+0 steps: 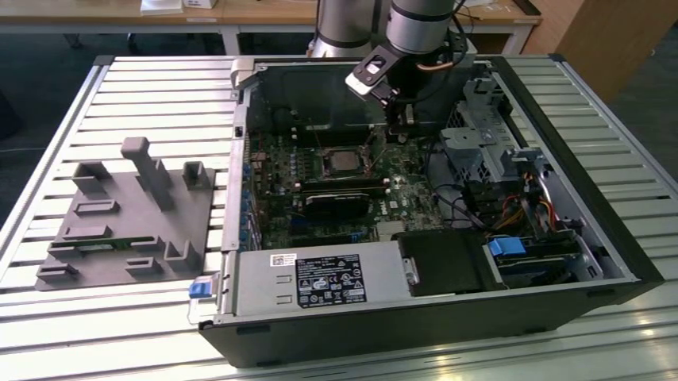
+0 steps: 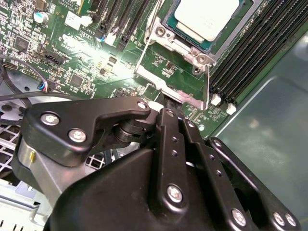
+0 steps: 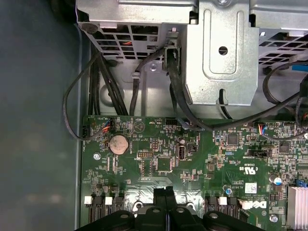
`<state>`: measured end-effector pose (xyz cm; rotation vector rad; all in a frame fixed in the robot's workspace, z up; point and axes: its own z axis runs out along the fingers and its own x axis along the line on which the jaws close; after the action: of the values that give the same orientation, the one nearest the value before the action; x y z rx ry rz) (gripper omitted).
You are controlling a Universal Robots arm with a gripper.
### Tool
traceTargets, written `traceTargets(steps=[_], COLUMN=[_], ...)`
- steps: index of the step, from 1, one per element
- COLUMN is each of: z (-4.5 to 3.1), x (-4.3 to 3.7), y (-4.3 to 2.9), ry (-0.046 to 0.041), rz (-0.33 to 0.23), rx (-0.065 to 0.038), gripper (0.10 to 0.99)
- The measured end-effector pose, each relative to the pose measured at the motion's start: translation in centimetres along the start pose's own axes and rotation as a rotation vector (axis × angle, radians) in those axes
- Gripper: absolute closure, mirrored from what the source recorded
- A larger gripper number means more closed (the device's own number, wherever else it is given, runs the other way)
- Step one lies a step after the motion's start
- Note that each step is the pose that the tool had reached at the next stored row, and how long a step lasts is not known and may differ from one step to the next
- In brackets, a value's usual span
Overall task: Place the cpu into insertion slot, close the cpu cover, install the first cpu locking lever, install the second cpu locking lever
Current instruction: 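Close the cpu cover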
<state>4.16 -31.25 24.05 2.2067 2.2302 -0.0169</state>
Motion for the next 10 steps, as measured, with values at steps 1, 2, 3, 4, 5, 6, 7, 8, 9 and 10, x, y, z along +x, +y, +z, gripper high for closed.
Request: traceTargets(steps=[1,2,3,4,5,6,7,8,9,10], z=[0.0,0.0,0.0,0.0,0.0,0.0,0.0,0.0,0.0,0.0], x=[0.0,0.0,0.0,0.0,0.0,0.0,0.0,0.0,0.0,0.0], y=[-0.01,-0.01,-0.04,-0.06,-0.08,-0.12,-0.16,-0.2,-0.24,-0.29], ry=[0.0,0.0,0.0,0.0,0.0,0.0,-0.0001,-0.0001,-0.0001,0.0], rz=[0.0,0.0,0.0,0.0,0.0,0.0,0.0,0.0,0.0,0.0], rx=[0.0,0.0,0.0,0.0,0.0,0.0,0.0,0.0,0.0,0.0], gripper=[0.98,0.98,0.98,0.98,0.98,0.98,0.98,0.98,0.98,0.98])
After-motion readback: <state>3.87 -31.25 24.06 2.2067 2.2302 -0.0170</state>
